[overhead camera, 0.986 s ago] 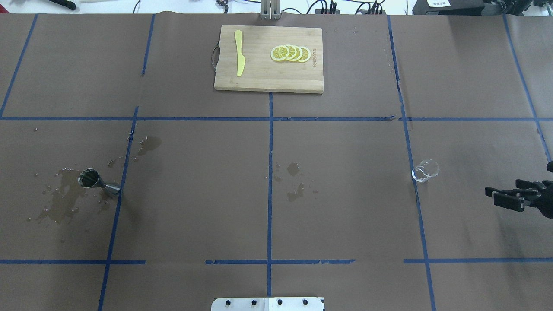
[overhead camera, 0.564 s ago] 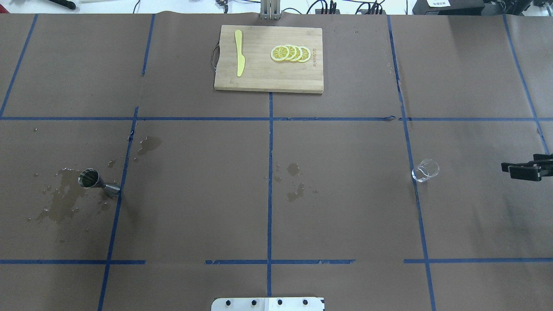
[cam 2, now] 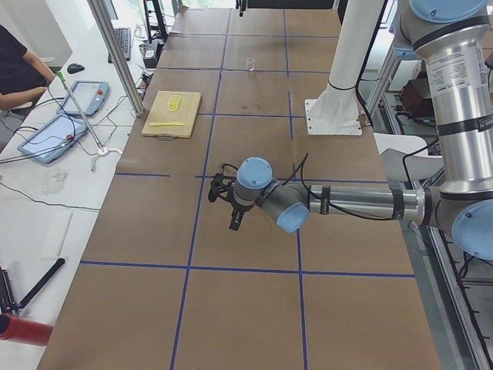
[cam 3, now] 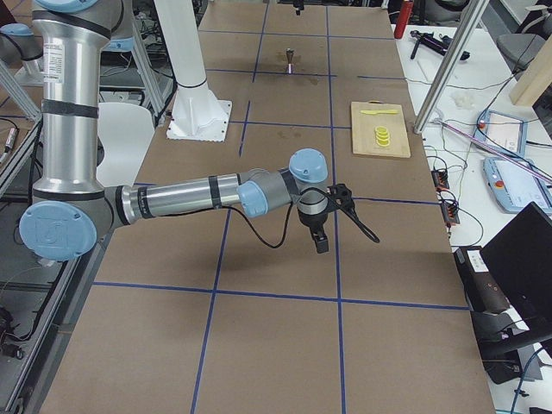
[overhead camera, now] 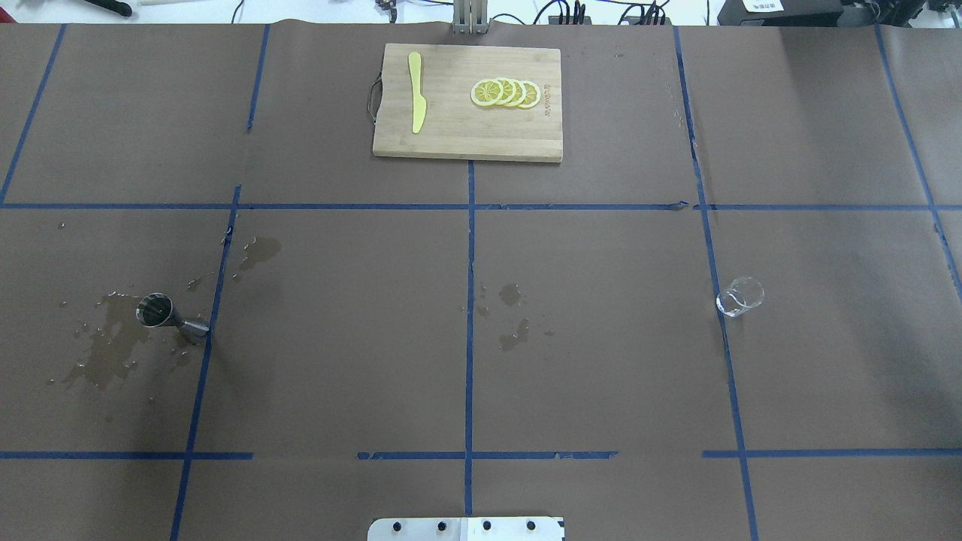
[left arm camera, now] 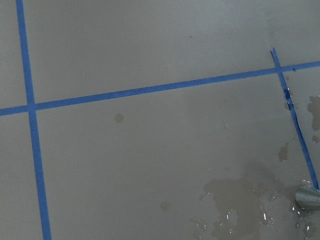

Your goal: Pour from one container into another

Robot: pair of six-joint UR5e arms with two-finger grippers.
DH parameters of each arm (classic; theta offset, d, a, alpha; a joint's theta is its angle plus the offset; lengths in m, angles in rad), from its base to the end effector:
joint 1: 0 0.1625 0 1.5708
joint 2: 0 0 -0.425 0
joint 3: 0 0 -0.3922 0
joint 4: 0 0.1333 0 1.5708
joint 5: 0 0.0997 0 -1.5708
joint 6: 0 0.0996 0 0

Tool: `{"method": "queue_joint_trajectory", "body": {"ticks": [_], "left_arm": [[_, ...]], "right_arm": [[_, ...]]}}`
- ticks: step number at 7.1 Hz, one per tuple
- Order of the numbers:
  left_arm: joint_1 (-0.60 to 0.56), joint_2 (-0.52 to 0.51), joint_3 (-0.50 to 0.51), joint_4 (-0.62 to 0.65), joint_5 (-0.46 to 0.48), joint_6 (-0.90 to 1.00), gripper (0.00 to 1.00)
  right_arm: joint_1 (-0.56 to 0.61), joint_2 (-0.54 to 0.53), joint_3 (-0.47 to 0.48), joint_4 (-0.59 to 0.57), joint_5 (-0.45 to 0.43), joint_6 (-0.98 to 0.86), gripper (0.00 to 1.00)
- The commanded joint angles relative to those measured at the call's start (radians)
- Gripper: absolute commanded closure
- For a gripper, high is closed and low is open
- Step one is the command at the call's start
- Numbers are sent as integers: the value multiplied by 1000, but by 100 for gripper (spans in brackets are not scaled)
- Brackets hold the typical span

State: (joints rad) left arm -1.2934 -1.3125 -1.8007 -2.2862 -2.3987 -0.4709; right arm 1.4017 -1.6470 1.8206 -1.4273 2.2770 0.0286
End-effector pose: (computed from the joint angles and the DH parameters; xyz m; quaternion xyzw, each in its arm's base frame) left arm 0.0528 -0.4043 0.5734 0.1486 0.4652 0.0516 0.8711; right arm -0.0118 -0.4771 0.5594 0.1137 -0.3544 -0.1195 0.9204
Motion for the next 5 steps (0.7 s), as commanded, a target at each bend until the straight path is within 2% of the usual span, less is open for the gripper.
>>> {"method": "queue_joint_trajectory", "body": {"ticks": [1,3,4,5], "left_arm": [[8,-10,23,2,-19,6,0],[6,15,8,106,-30,20,0],[0,28,4,178,-30,158,0],[-56,18,4,314,-19,272,0]], "right_arm": [[59,-17,-15,-104,51,-99,0],[59,-45,-17,-102,47,-88,0],[59,-45,-20,-104,52,-85,0],[63,-43,-20,-105,53,-84,0]]}}
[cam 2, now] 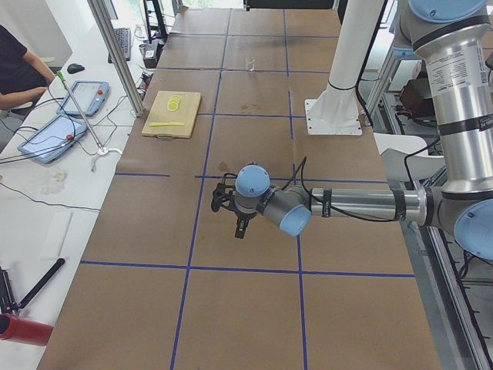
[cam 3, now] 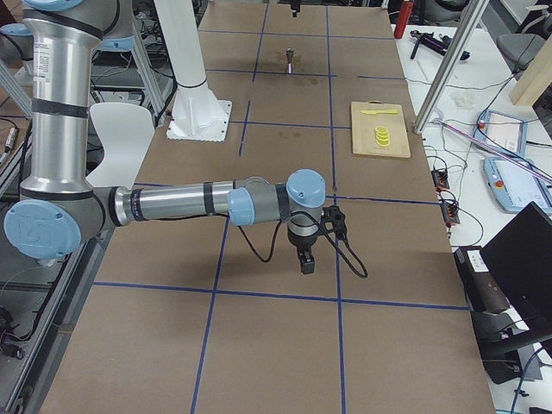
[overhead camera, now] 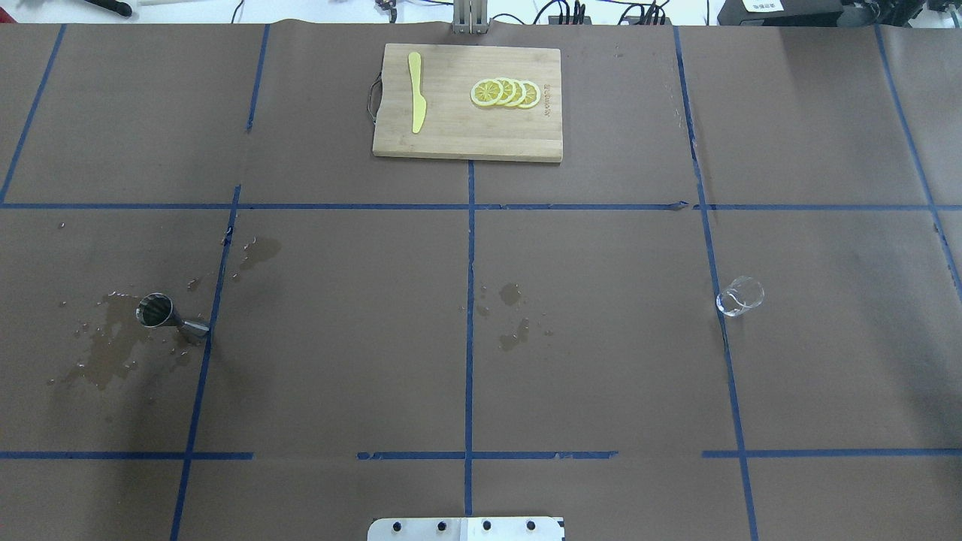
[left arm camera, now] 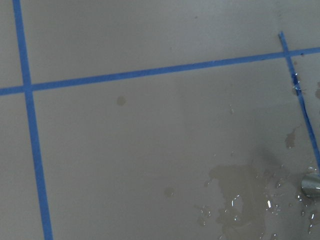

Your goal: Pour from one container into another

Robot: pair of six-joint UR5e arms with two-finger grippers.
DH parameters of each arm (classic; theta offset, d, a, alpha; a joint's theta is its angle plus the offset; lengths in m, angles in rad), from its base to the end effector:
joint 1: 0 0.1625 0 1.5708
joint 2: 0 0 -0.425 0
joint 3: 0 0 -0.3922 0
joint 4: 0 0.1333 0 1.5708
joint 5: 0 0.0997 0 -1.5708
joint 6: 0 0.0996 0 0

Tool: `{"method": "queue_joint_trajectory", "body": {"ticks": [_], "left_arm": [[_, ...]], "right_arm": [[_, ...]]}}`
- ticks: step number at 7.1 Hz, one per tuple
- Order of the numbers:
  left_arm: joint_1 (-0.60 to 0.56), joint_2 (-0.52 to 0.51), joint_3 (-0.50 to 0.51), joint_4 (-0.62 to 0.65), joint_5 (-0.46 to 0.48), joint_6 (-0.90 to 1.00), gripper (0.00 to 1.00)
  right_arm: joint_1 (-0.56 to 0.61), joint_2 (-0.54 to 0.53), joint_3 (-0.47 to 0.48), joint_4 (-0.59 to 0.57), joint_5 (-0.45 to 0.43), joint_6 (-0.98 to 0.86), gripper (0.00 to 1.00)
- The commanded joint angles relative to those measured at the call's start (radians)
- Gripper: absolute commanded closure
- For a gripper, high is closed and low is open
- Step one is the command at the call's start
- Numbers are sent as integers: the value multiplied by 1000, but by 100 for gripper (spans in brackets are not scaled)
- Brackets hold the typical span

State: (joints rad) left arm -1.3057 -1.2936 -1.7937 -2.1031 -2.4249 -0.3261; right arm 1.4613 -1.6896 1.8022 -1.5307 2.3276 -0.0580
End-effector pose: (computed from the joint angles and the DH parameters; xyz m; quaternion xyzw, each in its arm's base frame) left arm 0.0470 -0.3954 0.6048 0.0889 0.4477 0.0710 0.8869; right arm 0.0155 -0.4533 0.5968 0.0614 -0.3701 -0.1056 0.9209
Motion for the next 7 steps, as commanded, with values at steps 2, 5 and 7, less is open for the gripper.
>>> {"method": "queue_joint_trajectory", "body": {"ticks": [2,5,7], "left_arm": [[-99,-21,-27,297,13,228,0],[-180,-96,-44,466,15,231,0],[-213,-95,-82,469,29,232,0]], "right_arm": [[53,62,-44,-113,115,-8,0],[47,79,-52,-157,88,-17,0],[42,109,-61,-208,78,-16,0]]}}
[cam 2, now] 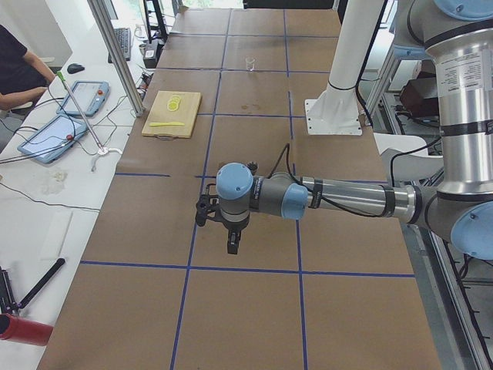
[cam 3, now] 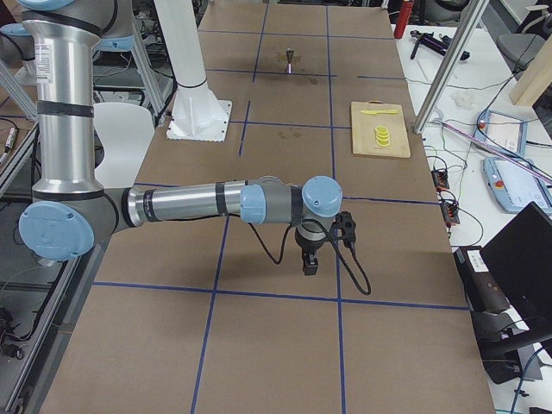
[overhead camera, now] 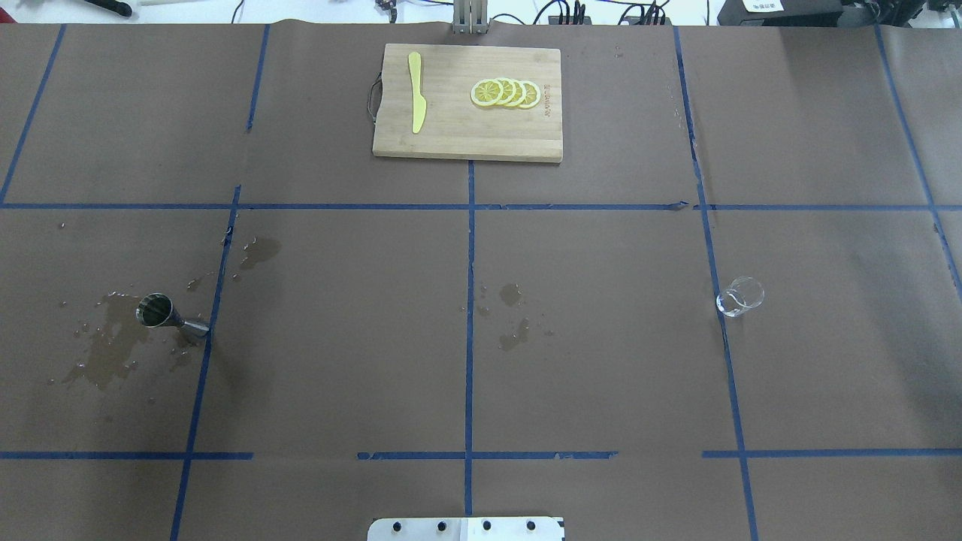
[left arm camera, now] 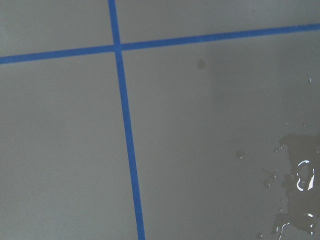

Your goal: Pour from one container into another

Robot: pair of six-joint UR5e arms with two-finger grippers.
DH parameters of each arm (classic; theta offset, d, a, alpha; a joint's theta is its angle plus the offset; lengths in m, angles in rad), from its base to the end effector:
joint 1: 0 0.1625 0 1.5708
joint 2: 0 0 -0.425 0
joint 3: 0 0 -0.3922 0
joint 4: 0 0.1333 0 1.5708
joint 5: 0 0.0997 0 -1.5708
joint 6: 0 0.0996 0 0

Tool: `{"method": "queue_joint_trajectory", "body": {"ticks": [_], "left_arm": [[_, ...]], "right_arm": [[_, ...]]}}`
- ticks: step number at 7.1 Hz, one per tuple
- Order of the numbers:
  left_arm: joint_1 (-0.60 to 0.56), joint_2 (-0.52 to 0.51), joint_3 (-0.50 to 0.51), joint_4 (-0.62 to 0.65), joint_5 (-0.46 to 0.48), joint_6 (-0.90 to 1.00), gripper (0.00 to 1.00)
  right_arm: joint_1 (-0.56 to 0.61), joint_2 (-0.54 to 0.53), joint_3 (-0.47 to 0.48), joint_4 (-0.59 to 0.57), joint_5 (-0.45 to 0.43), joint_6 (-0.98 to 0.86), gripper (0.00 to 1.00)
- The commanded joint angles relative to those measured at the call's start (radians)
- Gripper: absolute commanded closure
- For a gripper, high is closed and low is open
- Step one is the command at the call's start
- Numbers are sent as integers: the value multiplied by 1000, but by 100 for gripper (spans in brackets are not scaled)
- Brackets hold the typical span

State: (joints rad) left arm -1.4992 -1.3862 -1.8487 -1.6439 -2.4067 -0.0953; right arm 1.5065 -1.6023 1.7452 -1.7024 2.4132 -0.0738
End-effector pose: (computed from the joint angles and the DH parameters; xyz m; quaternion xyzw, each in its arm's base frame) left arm -0.0291 -0.4250 0.5931 0.0420 0.4094 0.0229 0.9111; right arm 0.0283 -0.4781 0.5966 0.0071 -0.4088 -0.0653 0.9103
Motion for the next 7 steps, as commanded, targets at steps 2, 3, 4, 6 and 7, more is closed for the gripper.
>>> {"method": "queue_joint_trajectory", "body": {"ticks": [2,3,4,6,7], "left_arm": [[-119,-7,-17,41,83,205,0],[-143,-5,-18,59,83,207,0],[-145,3,-14,61,83,206,0],[-145,3,-11,61,81,203,0],[-144,0,-9,64,81,200,0]], "right_arm": [[-8,36,-12,-45,-12,0,0],[-5,38,-13,-45,-8,0,0],[-2,36,-13,-42,-5,2,0],[-2,27,-9,-36,-3,15,0],[-2,27,-9,-34,-3,17,0]]}}
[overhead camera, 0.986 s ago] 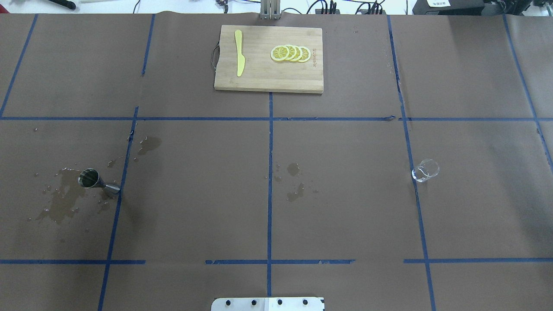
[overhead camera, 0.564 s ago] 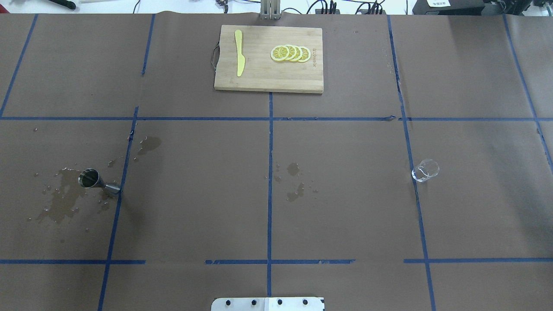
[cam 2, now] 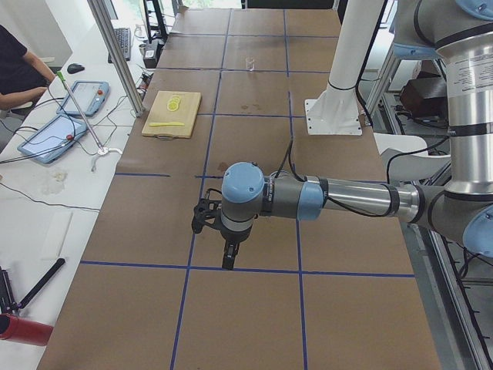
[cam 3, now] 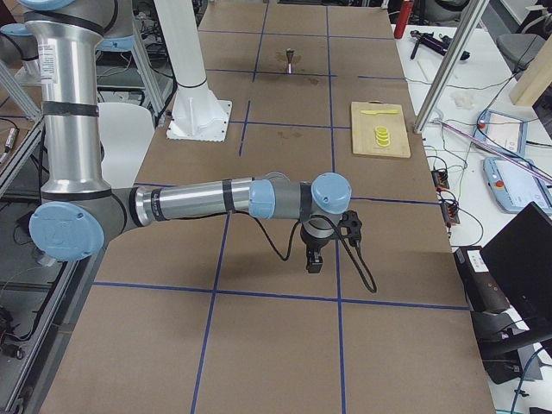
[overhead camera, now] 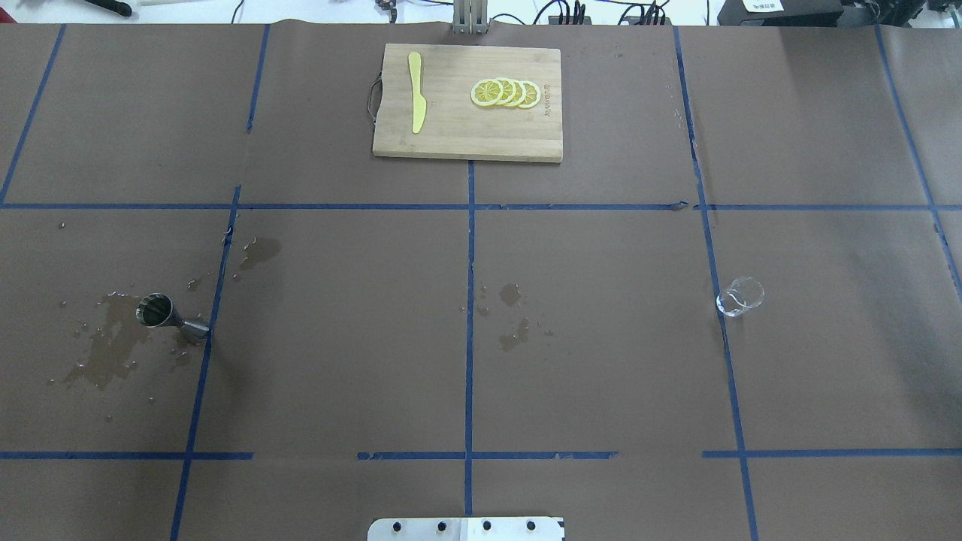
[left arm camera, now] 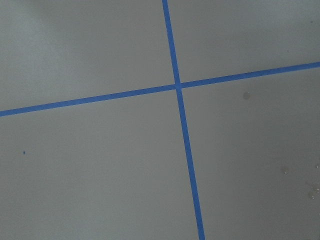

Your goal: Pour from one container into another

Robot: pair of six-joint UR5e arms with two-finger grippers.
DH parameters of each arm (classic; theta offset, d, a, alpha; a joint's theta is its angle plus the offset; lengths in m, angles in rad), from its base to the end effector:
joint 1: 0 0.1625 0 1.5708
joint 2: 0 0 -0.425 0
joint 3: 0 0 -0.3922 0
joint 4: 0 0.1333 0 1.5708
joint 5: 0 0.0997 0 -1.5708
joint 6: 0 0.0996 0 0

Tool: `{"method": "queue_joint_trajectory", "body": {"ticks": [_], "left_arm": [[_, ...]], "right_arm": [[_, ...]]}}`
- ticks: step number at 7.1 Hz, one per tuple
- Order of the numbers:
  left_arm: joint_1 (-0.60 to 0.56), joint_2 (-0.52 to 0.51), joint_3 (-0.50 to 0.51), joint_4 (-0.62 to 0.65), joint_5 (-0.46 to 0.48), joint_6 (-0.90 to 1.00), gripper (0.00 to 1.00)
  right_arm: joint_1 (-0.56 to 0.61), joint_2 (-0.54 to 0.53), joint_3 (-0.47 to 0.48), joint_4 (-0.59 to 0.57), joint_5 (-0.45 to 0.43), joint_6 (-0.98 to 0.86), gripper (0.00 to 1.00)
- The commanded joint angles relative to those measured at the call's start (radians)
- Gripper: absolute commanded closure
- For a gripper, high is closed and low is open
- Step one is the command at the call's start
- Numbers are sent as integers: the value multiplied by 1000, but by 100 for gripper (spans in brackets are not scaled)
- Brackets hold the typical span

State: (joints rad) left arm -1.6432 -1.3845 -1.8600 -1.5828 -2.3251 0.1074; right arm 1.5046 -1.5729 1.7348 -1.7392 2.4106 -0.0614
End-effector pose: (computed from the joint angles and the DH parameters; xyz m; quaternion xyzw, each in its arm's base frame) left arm -0.0952 -0.4130 0.6005 0.0862 0.3614 0.0374 0.9277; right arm 0.0269 -0.4883 0.5914 -0.0039 -0.4077 -0.0569 0.9114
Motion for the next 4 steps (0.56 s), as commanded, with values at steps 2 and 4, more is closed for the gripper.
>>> {"method": "queue_joint_trajectory", "body": {"ticks": [2,4], "left_arm": [[6,-5,-8,9,0,-104,0],[13,-7,-14,12,1,-103,0]], "right_arm": [[0,-2,3,3,-2,5,0],[0,-4,3,4,-4,3,0]]}}
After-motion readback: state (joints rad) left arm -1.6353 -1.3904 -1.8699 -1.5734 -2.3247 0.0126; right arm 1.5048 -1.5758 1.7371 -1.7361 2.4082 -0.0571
